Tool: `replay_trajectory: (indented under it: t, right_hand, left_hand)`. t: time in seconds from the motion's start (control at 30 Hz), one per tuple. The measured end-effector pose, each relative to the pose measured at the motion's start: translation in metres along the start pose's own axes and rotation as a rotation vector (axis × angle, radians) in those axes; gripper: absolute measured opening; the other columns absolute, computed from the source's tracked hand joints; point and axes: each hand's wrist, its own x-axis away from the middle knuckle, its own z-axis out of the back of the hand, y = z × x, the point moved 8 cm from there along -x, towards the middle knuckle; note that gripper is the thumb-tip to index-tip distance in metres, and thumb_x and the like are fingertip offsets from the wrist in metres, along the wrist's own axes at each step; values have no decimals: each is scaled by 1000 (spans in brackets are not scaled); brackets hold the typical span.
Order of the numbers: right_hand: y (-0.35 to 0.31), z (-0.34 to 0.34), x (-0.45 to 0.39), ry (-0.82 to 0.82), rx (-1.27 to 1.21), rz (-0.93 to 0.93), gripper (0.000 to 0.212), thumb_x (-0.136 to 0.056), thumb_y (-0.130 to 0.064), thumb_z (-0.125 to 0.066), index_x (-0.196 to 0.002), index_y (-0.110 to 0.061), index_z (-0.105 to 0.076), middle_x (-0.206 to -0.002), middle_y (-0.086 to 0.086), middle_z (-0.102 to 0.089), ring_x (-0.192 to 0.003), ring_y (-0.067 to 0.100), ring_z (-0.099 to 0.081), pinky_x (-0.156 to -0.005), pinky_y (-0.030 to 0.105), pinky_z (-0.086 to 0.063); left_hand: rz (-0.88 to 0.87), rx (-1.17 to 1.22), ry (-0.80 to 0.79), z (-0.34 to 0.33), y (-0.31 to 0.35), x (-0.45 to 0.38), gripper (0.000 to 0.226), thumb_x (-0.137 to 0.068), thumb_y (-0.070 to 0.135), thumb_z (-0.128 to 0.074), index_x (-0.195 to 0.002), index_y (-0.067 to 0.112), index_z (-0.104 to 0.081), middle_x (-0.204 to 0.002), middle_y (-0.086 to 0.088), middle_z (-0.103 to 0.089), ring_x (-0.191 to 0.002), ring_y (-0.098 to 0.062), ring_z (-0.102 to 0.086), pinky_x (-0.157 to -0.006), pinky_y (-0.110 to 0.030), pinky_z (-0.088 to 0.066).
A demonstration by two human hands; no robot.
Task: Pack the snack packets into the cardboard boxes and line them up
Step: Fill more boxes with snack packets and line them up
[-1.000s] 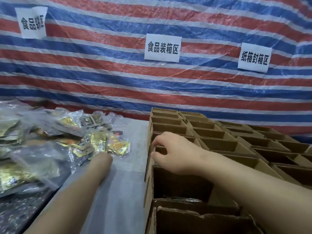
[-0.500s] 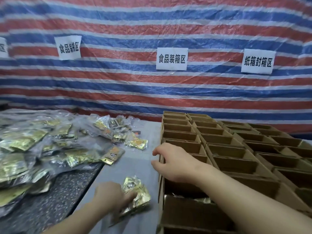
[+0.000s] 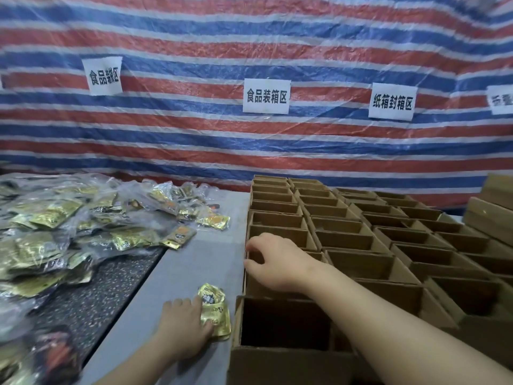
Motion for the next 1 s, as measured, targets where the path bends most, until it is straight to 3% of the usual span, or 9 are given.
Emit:
replay_trajectory:
  t: [0.1,0.23,0.3,0.43,0.6,0.7,0.8,0.9,1.0]
  right_hand:
    - [0,1,11,16,-5,-4,43,-100,-41,-52,-139,-21,-54,-136,-1,-55,-124,20,-52,-110,40,-38]
    - [-1,2,20,13,-18,-7,43,-100,-41,-52,-138,-21,-55,-134,-1,-56,-123,20,-53,-110,41,-39]
    - [0,4,23,19,-31,-14,42,-100,-40,-53,-137,-21,-55,-132,-1,-57,-120,19,-54,-108,40,-41]
    - [4,6,26,22,-43,-33,37,-99,-41,-54,-132,-24,-56,-128,-2,-58,-114,16,-54,-106,40,-42]
    - [14,4,31,9,-36,-58,40,-100,-41,-53,-136,-25,-55,-133,-3,-57,-120,15,-54,-109,40,-43]
    - [19,2,33,10,-53,-55,40,-100,-41,-54,-136,-25,-55,-132,-4,-58,-118,14,-54,-104,36,-46]
    - [23,1,33,21,-115,-53,37,-99,-42,-55,-132,-27,-57,-126,-7,-58,-106,9,-55,-89,26,-50]
    - [28,4,26,88,-296,-66,38,-96,-44,-61,-130,-30,-58,-121,-12,-58,-96,2,-54,-76,17,-46]
    - [24,12,21,132,-667,-65,72,-85,-55,-72,-146,-30,-43,-138,-9,-53,-104,-4,-51,-75,12,-41]
  left_hand:
    - [-20,43,-61,1,3,9,121,-62,88,-5,-151,9,-26,-150,-14,-37,-135,-30,-37,-111,-44,-28]
    - [15,204,-201,6,12,3,141,-42,85,-48,-156,27,11,-163,-10,-9,-137,-33,-39,-103,-47,-39]
    - [10,247,-281,8,17,-5,136,-53,68,-67,-154,34,16,-164,-13,-3,-136,-35,-41,-104,-46,-42]
    - [69,283,-330,14,18,-28,134,-64,48,-84,-156,31,11,-154,-15,-20,-124,-34,-54,-93,-39,-52]
    - [158,206,-382,13,13,-30,89,-65,40,-78,-141,25,-35,-133,-10,-35,-112,-33,-62,-88,-44,-56]
    - [192,216,-300,8,5,-28,74,-68,37,-70,-134,26,-38,-127,-7,-39,-113,-30,-58,-91,-45,-53]
    - [229,454,-196,23,-13,-26,72,-64,37,-68,-129,22,-42,-117,-4,-54,-104,-24,-60,-75,-30,-51]
    - [254,933,-27,73,-33,-23,48,-64,22,-71,-105,16,-48,-94,-8,-63,-79,-19,-62,-56,-27,-46]
    - [128,1260,111,148,-27,-13,44,-70,5,-78,-101,16,-48,-94,-10,-63,-74,-17,-64,-53,-22,-49]
